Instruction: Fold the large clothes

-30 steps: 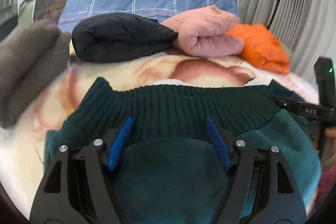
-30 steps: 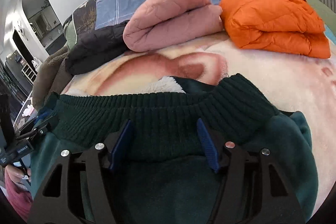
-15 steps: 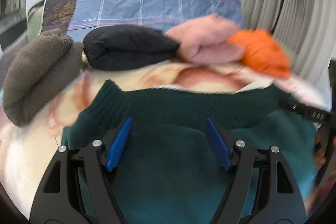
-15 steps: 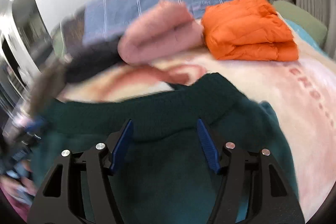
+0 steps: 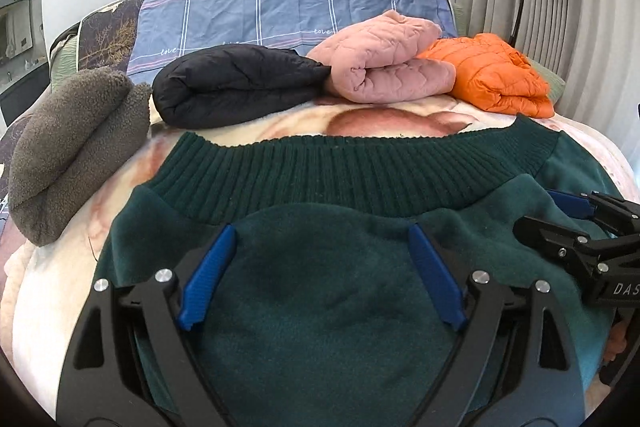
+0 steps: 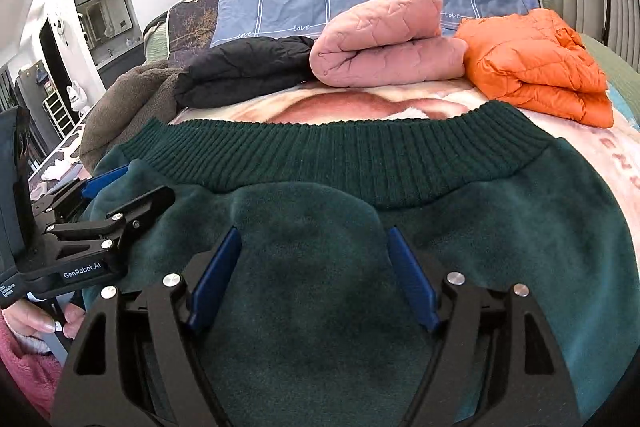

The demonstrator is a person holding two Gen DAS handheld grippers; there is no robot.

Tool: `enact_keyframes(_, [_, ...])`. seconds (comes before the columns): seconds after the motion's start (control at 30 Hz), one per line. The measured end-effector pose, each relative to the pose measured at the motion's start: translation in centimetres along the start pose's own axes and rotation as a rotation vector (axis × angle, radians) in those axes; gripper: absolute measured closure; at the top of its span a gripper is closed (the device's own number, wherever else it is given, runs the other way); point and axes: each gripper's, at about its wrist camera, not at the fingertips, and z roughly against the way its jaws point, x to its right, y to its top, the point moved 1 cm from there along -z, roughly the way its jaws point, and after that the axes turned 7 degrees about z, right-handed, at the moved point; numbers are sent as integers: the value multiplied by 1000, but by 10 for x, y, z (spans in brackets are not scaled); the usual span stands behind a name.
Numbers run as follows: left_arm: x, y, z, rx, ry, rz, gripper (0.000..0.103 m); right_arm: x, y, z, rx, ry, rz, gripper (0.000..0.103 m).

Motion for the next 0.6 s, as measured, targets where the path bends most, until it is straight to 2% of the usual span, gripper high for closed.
enact_keyframes(0.07, [-1,-1,1,4,-3,3,14,1,-1,5,10,2,-3,28])
enact_keyframes(0.13, [-1,0,6,4,-2,13,14,10,1,26,24,47,-63,28])
enact_keyframes(0.2, [-7,1,23,11,-27,44,14,29,7,55,110,77,-145,28])
enact_keyframes(0.27, [-15,3,41,45,-39,62,15,47,11,79,197,30,-165,27])
enact_keyframes(0.3, [-22,4,50,73,-22,73,15,59,14,89,224,-37,-160,27])
enact_keyframes(0.33, [-30,4,56,94,0,86,15,70,14,90,215,-107,-164,27])
enact_keyframes(0.4, [-46,0,55,91,40,111,15,100,2,75,108,-248,-235,27])
enact_keyframes(0.43, [-55,-4,48,60,65,128,12,115,-9,61,28,-295,-285,27])
enact_keyframes(0.47, [-66,-12,37,9,72,166,10,127,-21,45,-43,-300,-321,27])
enact_keyframes(0.5, [-74,-20,31,-2,20,213,10,130,-33,32,-35,-290,-281,23])
enact_keyframes(0.53, [-76,-22,32,9,-1,227,10,124,-34,31,-20,-328,-231,22])
enact_keyframes(0.6, [-72,-21,34,16,25,199,10,114,-30,32,-30,-411,-210,16])
